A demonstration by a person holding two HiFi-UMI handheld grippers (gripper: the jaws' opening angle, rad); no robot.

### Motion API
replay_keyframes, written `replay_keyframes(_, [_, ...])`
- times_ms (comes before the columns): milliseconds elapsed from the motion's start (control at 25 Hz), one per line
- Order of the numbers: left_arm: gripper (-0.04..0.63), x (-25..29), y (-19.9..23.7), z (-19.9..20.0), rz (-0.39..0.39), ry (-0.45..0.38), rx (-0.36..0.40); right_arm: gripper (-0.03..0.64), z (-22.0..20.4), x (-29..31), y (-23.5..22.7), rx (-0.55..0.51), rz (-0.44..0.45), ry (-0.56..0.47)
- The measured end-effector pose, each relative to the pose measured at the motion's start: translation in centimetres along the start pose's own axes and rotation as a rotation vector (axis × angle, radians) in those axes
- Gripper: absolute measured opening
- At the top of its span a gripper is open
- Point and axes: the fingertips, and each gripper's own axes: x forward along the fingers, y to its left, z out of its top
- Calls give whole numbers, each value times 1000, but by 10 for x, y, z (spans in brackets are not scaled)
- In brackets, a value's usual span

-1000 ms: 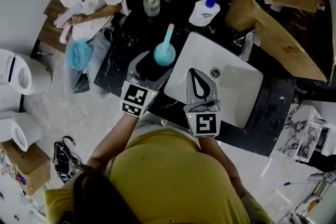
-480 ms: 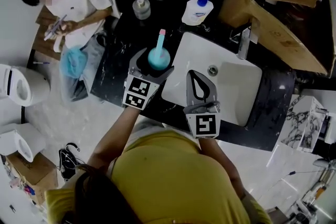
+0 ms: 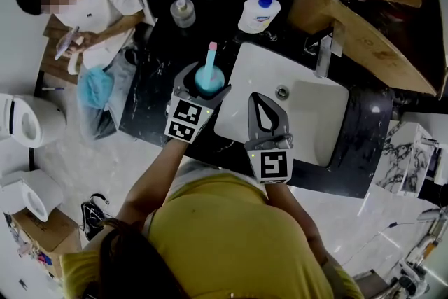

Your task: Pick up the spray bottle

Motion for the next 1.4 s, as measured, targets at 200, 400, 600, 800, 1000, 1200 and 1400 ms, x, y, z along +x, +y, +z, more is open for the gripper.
replay_keyframes(200, [408,0,0,2,-9,-27,14,1,-1,1,-2,-1,-6,0])
replay_keyframes(400, [399,-1,0,4,-6,-48,21,1,-6,2,-1,-11,1,5])
replay_keyframes(600, [397,-8,3,12,6,-48,8,1,-8,1,-2,-13,5,8])
replay_keyframes(800, [399,-24,0,26,17,-44,-29,1,-3,-2,-2,-23,12,-12])
replay_keyframes(1000, [399,-45,-1,57,43,-85,-47,1,10,-8,-5,-36,-1,-47])
replay_keyframes(1200, [400,-70,-8,90,79,-134,-34,2,30,-18,-16,-32,-37,-90])
replay_keyframes(1400, [403,-94,-17,113,107,-191,-31,1,53,-31,-27,-32,-73,-138])
